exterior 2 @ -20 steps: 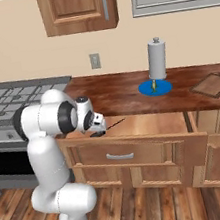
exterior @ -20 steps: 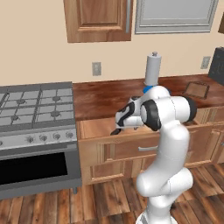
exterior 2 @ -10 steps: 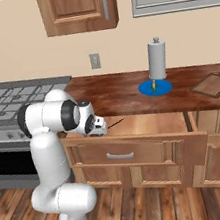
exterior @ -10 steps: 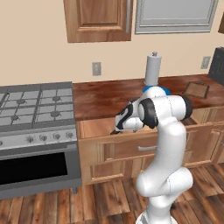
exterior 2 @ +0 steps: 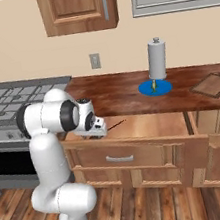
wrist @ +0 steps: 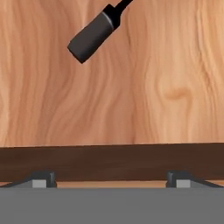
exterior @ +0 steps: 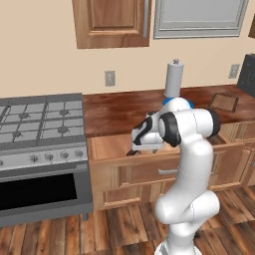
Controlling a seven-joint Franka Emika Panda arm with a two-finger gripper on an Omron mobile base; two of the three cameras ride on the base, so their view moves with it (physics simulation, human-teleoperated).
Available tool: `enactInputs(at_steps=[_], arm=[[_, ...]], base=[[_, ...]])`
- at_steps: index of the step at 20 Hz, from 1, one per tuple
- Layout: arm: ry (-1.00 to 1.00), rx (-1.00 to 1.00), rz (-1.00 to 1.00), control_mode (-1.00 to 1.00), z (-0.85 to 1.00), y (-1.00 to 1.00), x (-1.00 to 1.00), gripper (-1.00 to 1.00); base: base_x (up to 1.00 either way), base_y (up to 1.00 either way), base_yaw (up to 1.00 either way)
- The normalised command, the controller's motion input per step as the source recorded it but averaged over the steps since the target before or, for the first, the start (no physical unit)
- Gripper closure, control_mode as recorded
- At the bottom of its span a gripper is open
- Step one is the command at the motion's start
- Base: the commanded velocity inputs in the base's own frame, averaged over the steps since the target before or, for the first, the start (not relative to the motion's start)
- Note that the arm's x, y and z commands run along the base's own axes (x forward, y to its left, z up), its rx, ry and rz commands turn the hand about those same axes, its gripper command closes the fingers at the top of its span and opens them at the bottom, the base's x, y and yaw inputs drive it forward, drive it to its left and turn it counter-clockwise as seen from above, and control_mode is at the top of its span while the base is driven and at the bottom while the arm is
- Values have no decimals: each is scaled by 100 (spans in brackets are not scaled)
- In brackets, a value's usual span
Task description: Pick up the knife from the drawer and place it on the cutting board. Then place the meat from the plate to the cutting board.
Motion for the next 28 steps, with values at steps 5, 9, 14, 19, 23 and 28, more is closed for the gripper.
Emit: enactInputs(at_steps=[5, 9, 14, 19, 23, 28], arm=[[31, 0, -6, -100, -19, 0, -67, -100], [15, 0, -3, -100, -17, -3, -100, -100], [3, 1, -3, -100, 0, -12, -100, -100], [-7, 6, -5, -100, 8, -27, -100, -100], [-4, 0, -4, -100, 88, -1, -39, -100], [33, -1, -8, -100, 100, 0, 26, -100]], base=[[0, 0, 0], [0, 0, 0], [0, 0, 0], [0, 0, 0], [0, 0, 0], [0, 0, 0]])
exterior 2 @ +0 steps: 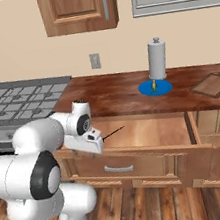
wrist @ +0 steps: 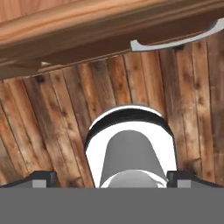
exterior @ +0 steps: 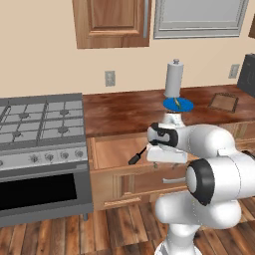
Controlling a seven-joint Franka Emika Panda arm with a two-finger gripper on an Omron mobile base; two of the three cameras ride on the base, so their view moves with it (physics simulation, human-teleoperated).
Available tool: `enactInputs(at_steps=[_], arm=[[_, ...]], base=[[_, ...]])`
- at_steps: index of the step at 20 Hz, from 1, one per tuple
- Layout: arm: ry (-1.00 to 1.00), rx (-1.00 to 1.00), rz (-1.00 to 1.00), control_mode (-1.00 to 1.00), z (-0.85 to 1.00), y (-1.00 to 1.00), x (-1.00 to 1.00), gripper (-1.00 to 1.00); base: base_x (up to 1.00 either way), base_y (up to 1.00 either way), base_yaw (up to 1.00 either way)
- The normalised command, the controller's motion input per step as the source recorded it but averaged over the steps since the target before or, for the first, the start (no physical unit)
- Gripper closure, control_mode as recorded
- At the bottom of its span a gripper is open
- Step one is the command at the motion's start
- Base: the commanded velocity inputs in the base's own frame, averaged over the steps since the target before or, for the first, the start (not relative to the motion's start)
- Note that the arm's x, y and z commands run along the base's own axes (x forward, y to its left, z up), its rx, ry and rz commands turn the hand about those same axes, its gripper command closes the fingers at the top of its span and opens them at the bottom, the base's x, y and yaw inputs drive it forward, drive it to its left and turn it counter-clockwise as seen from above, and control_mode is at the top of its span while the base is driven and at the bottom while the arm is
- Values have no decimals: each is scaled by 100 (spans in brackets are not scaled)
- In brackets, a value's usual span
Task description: Pick up the knife from the drawer and place it on the cutting board. Then place the meat from the plate to the cutting board.
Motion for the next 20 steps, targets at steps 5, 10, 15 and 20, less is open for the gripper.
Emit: enactInputs(at_steps=[5, 10, 15, 20], arm=[[50, -1, -8, -100, 99, 0, 26, -100], [11, -6, -17, -100, 8, 0, 54, -100], [-21, -7, -19, -100, -3, 1, 9, -100], [-10, 0, -22, -100, -21, 11, 13, -100]], base=[[0, 0, 0], [0, 0, 0], [0, 0, 0], [0, 0, 0]])
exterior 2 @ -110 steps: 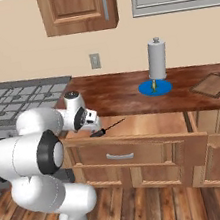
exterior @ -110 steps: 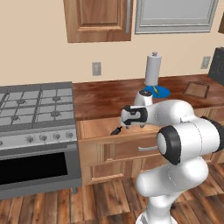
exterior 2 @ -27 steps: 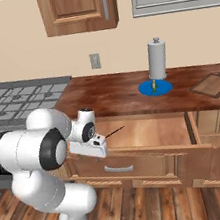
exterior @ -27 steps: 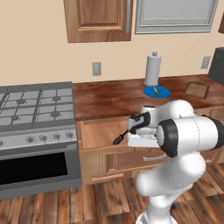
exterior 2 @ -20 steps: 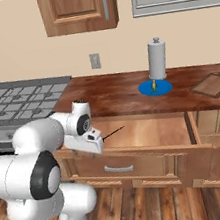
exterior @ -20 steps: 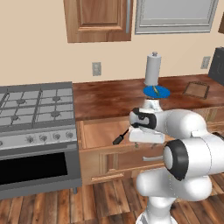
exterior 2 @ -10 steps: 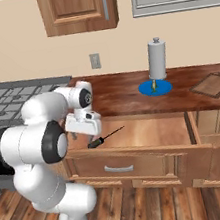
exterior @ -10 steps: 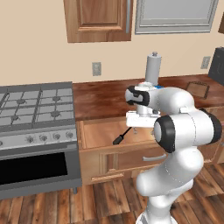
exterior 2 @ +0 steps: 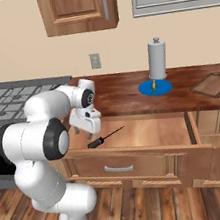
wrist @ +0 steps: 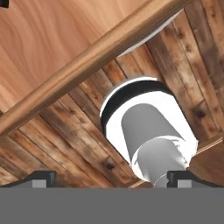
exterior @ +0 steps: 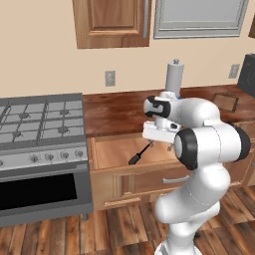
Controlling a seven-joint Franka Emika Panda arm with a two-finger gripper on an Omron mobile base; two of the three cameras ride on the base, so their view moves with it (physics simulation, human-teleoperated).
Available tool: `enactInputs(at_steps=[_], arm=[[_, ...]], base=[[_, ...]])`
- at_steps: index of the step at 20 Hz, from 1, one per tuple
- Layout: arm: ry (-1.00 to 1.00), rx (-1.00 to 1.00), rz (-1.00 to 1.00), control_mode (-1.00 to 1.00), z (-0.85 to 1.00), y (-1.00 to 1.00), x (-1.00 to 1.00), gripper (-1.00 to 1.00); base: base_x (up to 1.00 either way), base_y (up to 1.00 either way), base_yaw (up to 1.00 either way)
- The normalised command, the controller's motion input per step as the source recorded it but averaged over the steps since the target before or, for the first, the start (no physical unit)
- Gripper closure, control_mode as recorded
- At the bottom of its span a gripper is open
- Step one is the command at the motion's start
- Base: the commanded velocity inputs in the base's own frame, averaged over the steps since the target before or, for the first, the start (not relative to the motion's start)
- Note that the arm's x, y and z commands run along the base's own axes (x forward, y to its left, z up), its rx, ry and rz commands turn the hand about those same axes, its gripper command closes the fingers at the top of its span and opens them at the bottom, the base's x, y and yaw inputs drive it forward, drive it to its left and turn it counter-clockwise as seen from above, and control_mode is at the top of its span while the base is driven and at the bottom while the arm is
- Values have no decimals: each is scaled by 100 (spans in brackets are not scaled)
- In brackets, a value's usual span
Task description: Pick up the knife from the drawer and place it on the cutting board. Then place the meat from the plate to the cutting board.
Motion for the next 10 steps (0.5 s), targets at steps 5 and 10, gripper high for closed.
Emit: enactInputs(at_steps=[5, 10], arm=[[-5, -2, -16, -100, -27, 22, 21, -100], [6, -7, -2, -100, -4, 19, 27, -100]], base=[[0, 0, 0], [0, 0, 0]])
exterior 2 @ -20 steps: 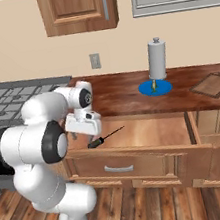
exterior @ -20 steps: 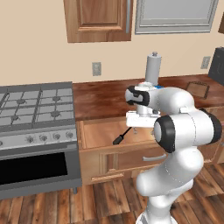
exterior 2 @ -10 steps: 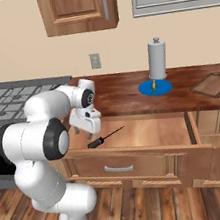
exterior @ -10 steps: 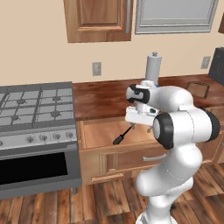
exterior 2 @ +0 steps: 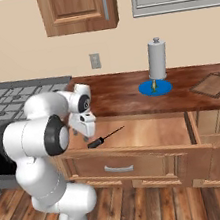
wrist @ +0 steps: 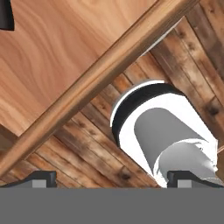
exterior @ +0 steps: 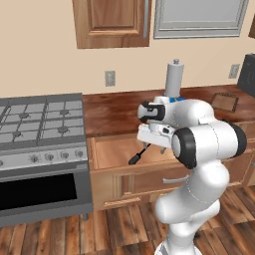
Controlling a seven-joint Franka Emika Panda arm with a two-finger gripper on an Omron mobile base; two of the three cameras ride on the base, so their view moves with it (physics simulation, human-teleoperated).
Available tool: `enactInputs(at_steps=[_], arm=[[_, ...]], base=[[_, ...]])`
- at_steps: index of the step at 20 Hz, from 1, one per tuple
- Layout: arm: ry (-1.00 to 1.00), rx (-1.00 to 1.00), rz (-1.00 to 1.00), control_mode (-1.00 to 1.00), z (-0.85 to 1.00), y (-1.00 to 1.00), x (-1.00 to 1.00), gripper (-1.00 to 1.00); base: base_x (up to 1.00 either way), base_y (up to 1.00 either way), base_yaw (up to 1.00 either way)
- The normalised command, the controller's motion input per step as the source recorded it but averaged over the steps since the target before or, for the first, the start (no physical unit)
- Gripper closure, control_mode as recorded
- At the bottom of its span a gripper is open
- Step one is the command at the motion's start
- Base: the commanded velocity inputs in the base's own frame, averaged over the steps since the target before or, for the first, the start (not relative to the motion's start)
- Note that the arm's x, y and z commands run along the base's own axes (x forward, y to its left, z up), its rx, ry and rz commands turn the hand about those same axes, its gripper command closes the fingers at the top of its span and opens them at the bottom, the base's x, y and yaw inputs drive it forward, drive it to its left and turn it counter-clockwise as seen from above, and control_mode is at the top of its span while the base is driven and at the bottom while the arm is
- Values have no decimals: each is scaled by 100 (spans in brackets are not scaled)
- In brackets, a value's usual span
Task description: Pick up the knife from the drawer and place it on the cutting board. Then place the meat from the plate to the cutting board.
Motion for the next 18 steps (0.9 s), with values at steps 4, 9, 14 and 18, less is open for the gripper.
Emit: enactInputs(at_steps=[4, 9, 14, 18], arm=[[0, -11, 11, -100, -13, 11, 18, -100], [-6, -8, 16, -100, -22, 1, 8, -100], [-24, 1, 2, -100, -45, 0, 0, -100], [-21, 1, 0, -100, -39, 0, 8, -100]], base=[[0, 0, 0], [0, 0, 0], [0, 0, 0], [0, 0, 0]])
